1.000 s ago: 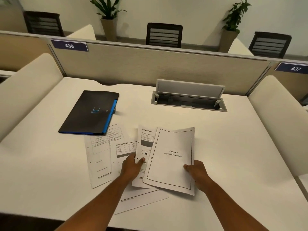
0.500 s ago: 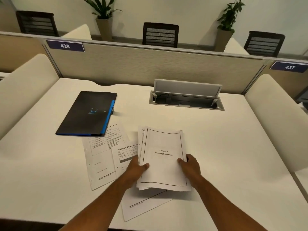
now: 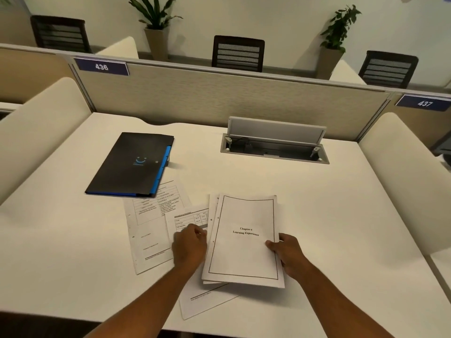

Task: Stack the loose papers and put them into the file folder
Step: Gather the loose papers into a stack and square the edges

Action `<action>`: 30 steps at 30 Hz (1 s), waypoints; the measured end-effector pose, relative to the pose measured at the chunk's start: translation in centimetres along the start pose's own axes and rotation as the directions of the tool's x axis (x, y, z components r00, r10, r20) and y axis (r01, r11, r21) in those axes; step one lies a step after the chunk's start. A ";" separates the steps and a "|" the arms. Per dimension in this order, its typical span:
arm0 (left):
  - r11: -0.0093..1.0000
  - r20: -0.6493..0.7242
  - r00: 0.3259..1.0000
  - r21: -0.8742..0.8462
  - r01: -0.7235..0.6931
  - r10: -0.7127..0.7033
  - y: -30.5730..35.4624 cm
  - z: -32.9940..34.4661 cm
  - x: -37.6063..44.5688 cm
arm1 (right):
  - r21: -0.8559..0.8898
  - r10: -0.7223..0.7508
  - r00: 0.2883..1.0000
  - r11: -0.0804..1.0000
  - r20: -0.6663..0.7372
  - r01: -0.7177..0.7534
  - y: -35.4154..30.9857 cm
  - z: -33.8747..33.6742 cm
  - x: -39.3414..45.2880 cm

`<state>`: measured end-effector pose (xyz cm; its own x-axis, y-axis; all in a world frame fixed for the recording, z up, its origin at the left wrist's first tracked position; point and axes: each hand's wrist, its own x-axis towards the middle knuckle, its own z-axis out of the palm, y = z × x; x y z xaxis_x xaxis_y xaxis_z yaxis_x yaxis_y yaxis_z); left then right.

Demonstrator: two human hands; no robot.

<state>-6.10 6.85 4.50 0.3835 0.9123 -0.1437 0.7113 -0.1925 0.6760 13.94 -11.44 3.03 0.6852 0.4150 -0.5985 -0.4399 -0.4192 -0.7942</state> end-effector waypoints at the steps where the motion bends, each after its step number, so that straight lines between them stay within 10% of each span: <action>1: 0.993 -0.075 0.997 0.120 0.014 -0.005 -0.2 -0.2 0.0 | 0.010 -0.004 1.000 1.000 -0.014 0.004 0.2 -0.2 0.0; 6: 0.889 -0.004 0.967 0.391 0.236 -0.255 -1.8 -0.7 0.6 | 0.032 -0.016 0.998 0.999 -0.056 0.018 0.7 -1.3 0.0; 13: 0.891 -0.006 0.996 0.447 0.083 -0.090 -1.4 -0.4 2.1 | 0.074 -0.013 0.998 0.997 -0.067 0.018 0.9 -1.8 -0.2; 24: 0.953 0.166 0.982 -0.270 0.136 -0.093 1.7 1.1 3.2 | 0.065 -0.104 0.990 0.992 -0.090 0.110 0.3 -4.0 -0.4; 30: 0.895 0.292 0.946 -0.372 0.247 -0.140 2.8 2.4 3.3 | 0.002 -0.112 0.989 0.994 -0.094 0.112 0.6 -4.2 0.3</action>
<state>-1.46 8.46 4.18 0.4354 0.7844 -0.4417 0.5122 0.1877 0.8381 16.29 -15.03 2.82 0.7818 0.3811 -0.4935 -0.3615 -0.3678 -0.8567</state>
